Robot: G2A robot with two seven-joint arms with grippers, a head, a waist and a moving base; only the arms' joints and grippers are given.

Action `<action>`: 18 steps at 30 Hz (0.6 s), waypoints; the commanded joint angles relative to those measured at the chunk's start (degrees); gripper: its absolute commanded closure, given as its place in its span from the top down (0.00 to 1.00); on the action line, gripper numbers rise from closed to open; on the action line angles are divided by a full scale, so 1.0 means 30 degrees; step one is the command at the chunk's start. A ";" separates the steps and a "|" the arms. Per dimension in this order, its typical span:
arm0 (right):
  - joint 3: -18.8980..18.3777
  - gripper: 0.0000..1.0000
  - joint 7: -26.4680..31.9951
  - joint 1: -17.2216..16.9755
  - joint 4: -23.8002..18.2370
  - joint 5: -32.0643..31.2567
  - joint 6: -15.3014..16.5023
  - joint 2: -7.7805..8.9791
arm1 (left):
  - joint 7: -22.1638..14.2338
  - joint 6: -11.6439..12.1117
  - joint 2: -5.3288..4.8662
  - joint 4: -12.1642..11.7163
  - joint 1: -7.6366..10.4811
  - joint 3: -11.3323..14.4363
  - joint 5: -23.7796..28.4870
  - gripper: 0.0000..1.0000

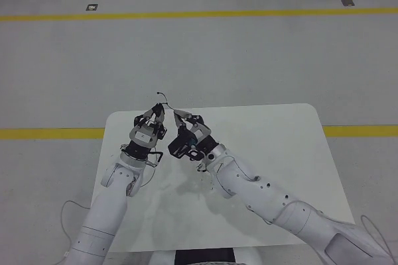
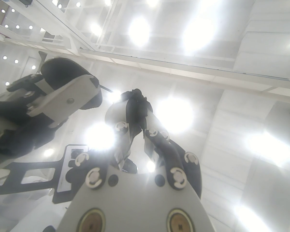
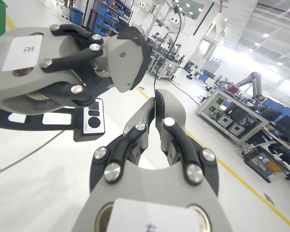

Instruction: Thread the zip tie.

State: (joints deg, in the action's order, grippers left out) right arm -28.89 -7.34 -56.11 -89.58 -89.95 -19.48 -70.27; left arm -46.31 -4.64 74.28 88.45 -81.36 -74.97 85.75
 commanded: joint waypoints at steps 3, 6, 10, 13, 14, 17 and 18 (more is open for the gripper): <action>0.0065 0.00 0.0223 -0.0088 -0.0065 0.0000 0.0000 0.0199 | 0.0000 0.0000 0.0000 0.0000 0.0000 0.0000 0.0000 0.00; 0.0089 0.00 0.0351 -0.0136 -0.0030 0.0000 0.0000 0.0323 | 0.0000 0.0000 0.0000 0.0000 0.0000 0.0000 0.0000 0.00; 0.0172 0.00 0.0504 -0.0153 0.0017 0.0000 0.0000 0.0442 | 0.0000 0.0000 0.0000 0.0000 0.0000 0.0000 0.0000 0.00; 0.0230 0.00 0.0625 -0.0171 0.0087 0.0000 0.0000 0.0523 | 0.0000 0.0000 0.0000 0.0000 0.0000 0.0000 0.0000 0.00; 0.0237 0.00 0.0647 -0.0172 0.0089 0.0000 0.0000 0.0547 | 0.0000 0.0000 0.0000 0.0000 0.0000 0.0000 0.0000 0.00; 0.0262 0.00 0.0749 -0.0192 0.0141 0.0000 0.0000 0.0633 | 0.0000 0.0000 0.0000 0.0000 0.0000 0.0000 0.0000 0.00; 0.0266 0.00 0.0765 -0.0195 0.0149 0.0000 0.0000 0.0661 | 0.0000 0.0000 0.0000 0.0000 0.0000 0.0000 0.0000 0.00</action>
State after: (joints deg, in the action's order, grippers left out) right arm -28.10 -5.10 -56.69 -89.15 -89.95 -19.48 -68.36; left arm -46.31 -4.64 74.28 88.45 -81.36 -74.97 85.75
